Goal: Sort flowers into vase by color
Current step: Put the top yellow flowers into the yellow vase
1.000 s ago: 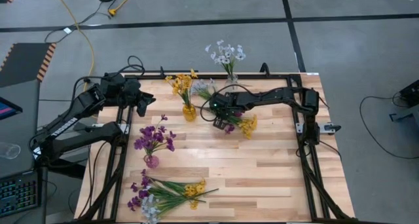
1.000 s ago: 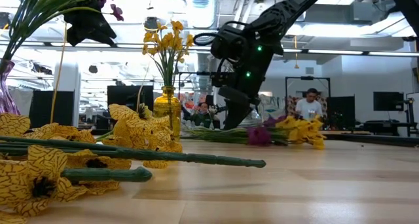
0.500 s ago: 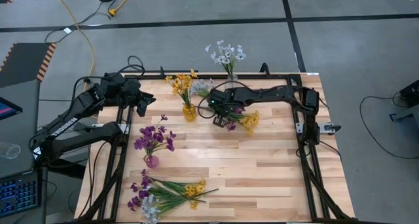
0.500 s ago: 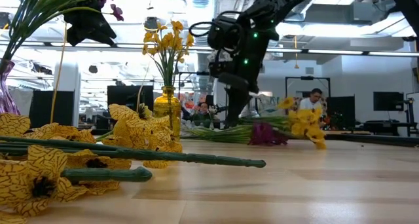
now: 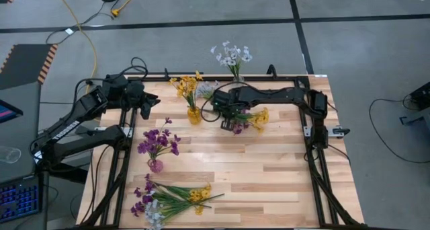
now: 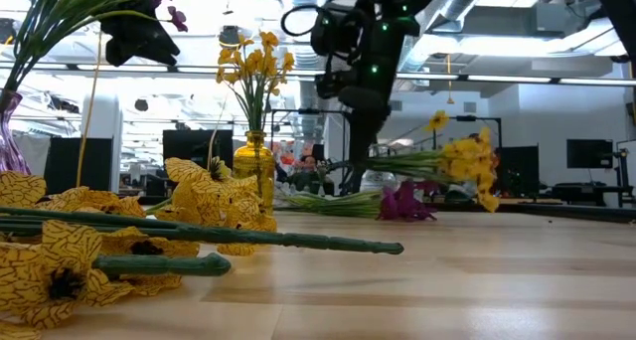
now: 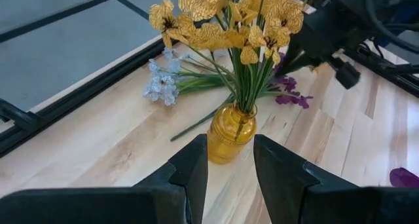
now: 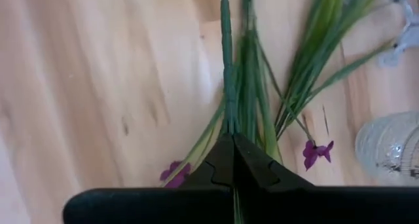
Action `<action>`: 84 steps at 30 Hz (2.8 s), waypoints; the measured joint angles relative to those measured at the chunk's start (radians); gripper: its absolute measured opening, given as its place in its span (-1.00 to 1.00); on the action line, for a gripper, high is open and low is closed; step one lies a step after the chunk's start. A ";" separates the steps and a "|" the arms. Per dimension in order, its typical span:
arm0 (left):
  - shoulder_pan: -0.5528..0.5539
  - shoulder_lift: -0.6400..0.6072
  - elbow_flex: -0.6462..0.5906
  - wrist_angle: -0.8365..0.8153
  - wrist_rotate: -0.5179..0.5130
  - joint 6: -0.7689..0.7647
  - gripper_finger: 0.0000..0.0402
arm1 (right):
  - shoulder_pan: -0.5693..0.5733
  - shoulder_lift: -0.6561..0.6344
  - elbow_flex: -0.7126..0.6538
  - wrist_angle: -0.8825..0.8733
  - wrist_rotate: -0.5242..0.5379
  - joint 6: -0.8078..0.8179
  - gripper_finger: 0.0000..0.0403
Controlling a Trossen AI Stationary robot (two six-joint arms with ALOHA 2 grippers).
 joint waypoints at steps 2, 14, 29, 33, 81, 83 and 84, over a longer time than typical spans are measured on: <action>0.000 0.000 0.000 0.000 0.000 0.000 -0.45 | 0.014 0.000 0.016 -0.026 0.000 -0.034 -0.86; 0.000 0.000 0.000 -0.001 0.000 0.000 -0.45 | 0.145 0.000 0.038 -0.098 0.000 -0.267 -0.86; 0.000 0.000 0.000 -0.003 0.001 0.000 -0.45 | 0.380 0.000 0.037 -0.297 -0.029 -0.368 -0.85; 0.000 0.000 0.000 -0.004 0.001 0.000 -0.45 | 0.439 -0.001 0.037 -0.296 -0.135 -0.306 -0.83; 0.000 0.000 0.000 -0.005 0.001 -0.055 -0.45 | 0.465 0.005 0.003 -0.049 -0.131 -1.394 -0.82; 0.000 0.000 0.000 -0.005 0.001 -0.056 -0.45 | 0.448 0.015 0.004 -0.021 -0.139 -1.403 -0.82; 0.000 0.000 0.000 -0.005 0.001 -0.056 -0.45 | 0.439 0.021 0.005 -0.007 -0.146 -1.403 -0.82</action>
